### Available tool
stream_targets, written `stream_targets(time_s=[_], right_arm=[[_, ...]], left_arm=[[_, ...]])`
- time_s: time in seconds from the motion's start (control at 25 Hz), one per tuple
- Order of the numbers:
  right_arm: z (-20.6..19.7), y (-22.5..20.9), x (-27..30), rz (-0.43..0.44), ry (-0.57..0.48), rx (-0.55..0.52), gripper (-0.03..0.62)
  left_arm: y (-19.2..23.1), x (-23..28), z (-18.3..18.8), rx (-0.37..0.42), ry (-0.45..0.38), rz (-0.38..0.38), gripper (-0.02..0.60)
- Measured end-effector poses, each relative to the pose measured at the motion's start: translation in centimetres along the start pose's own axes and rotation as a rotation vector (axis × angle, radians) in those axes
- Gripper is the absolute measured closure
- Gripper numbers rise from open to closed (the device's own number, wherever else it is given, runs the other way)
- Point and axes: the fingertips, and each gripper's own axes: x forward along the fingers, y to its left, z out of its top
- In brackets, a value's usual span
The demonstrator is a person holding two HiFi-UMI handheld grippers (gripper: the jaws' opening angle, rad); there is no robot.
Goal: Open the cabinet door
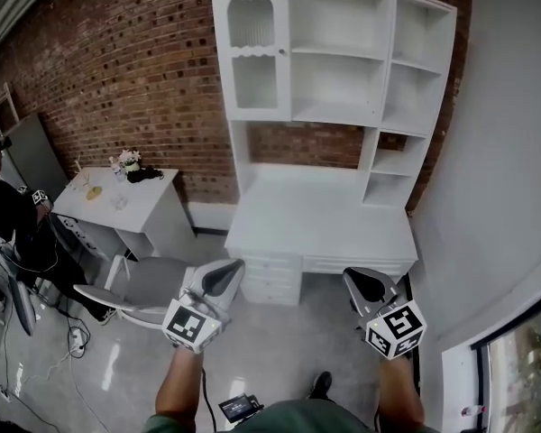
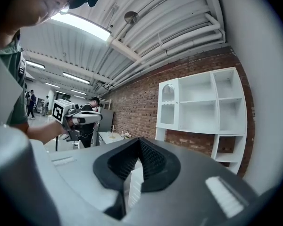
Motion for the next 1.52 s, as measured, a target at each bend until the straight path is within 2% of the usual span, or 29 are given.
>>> stream_targets(time_s=[0.32,0.48,0.76,1.08,1.36,1.52], right_arm=[[-0.8,-9.4,5.2,0.1,-0.017,0.001,0.589],[-1.4,-14.0,7.1,0.145,-0.024,-0.007,0.589],[-2.1,-19.9,10.2,0.164,-0.026,0.001,0.589],[-3.2,-25.1,16.1,0.117,-0.023,-0.008,0.589],[-2.3,-29.1,24.8,0.045,-0.016,-0.016,0.589],[-2.2,-29.9,29.3,0.019,-0.021,-0.016,0.589]], left_arm=[[3.3,10.7,-1.8,0.033,0.045,0.06,0.58],[4.5,15.8,-2.1,0.042,0.036,0.095,0.58],[7.2,21.9,-3.0,0.033,0.027,0.122,0.58],[13.3,28.4,-5.8,0.036,-0.004,0.1,0.58],[21.9,34.2,-8.1,0.036,-0.037,0.042,0.58],[26.2,37.1,-8.9,0.047,-0.077,0.0,0.58]])
